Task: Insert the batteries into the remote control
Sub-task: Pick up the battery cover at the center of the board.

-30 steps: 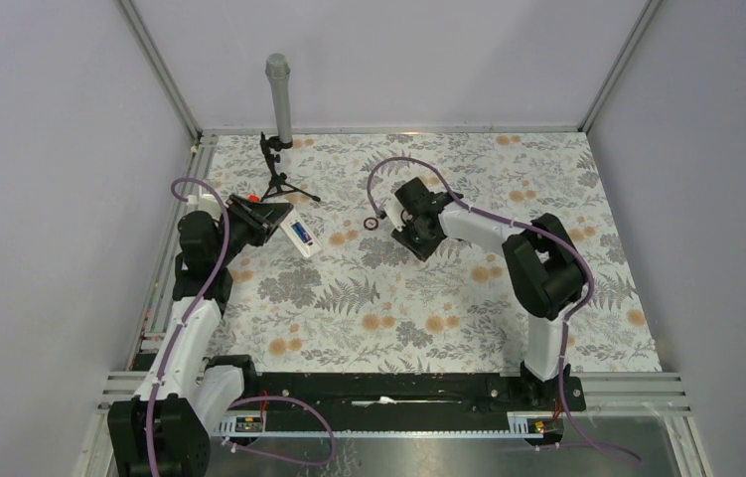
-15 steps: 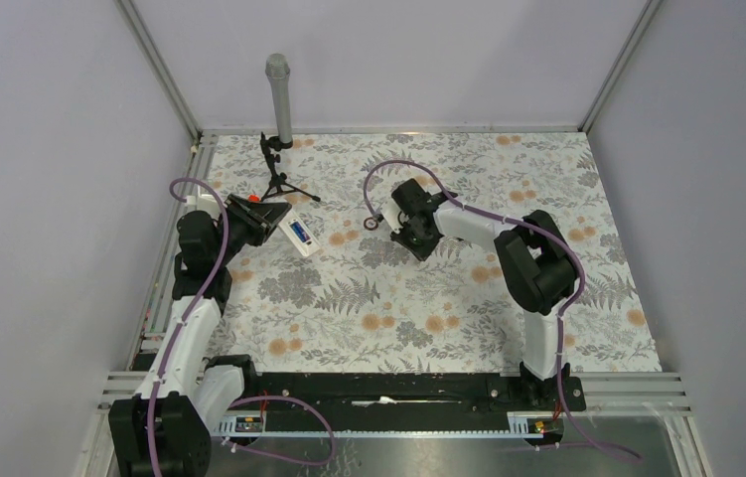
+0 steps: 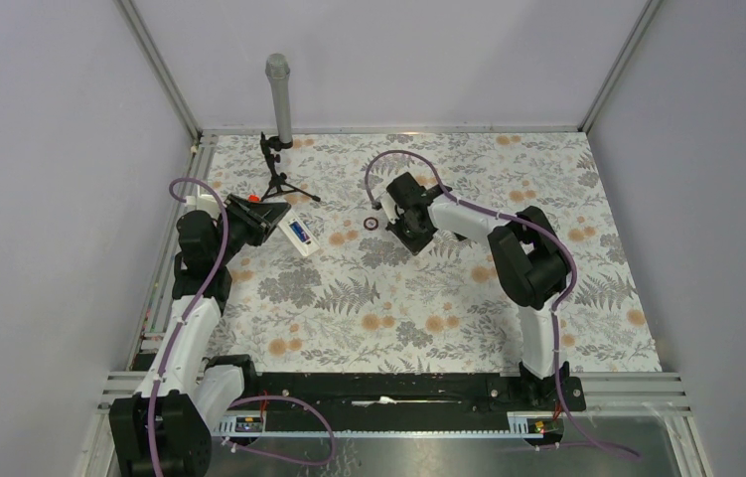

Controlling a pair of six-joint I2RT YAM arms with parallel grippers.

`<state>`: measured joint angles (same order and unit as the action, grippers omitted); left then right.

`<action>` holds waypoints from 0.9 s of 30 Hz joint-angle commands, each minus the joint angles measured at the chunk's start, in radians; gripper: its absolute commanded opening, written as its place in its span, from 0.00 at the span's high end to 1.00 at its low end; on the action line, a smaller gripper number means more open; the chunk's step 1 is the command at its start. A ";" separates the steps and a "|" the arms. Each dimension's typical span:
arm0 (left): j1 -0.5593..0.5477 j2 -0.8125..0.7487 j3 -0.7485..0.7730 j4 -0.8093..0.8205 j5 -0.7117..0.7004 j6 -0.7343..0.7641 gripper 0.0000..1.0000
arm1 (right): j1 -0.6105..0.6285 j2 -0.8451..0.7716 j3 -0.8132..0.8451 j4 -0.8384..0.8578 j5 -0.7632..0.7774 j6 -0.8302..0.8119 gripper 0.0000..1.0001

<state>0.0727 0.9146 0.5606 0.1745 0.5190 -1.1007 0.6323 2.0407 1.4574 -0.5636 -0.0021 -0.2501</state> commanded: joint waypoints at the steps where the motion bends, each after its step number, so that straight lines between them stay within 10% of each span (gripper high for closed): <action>1: 0.009 -0.012 0.036 0.062 0.003 -0.002 1.00 | -0.002 -0.009 0.034 -0.010 0.010 0.090 0.84; 11: 0.009 -0.016 0.025 0.063 0.004 -0.002 1.00 | -0.003 -0.038 -0.006 -0.006 0.007 0.074 0.68; 27: 0.012 -0.014 0.031 0.063 0.005 -0.001 1.00 | -0.003 0.000 0.025 -0.026 0.039 0.099 1.00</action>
<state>0.0780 0.9142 0.5606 0.1741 0.5190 -1.1007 0.6319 2.0415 1.4555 -0.5678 0.0185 -0.1780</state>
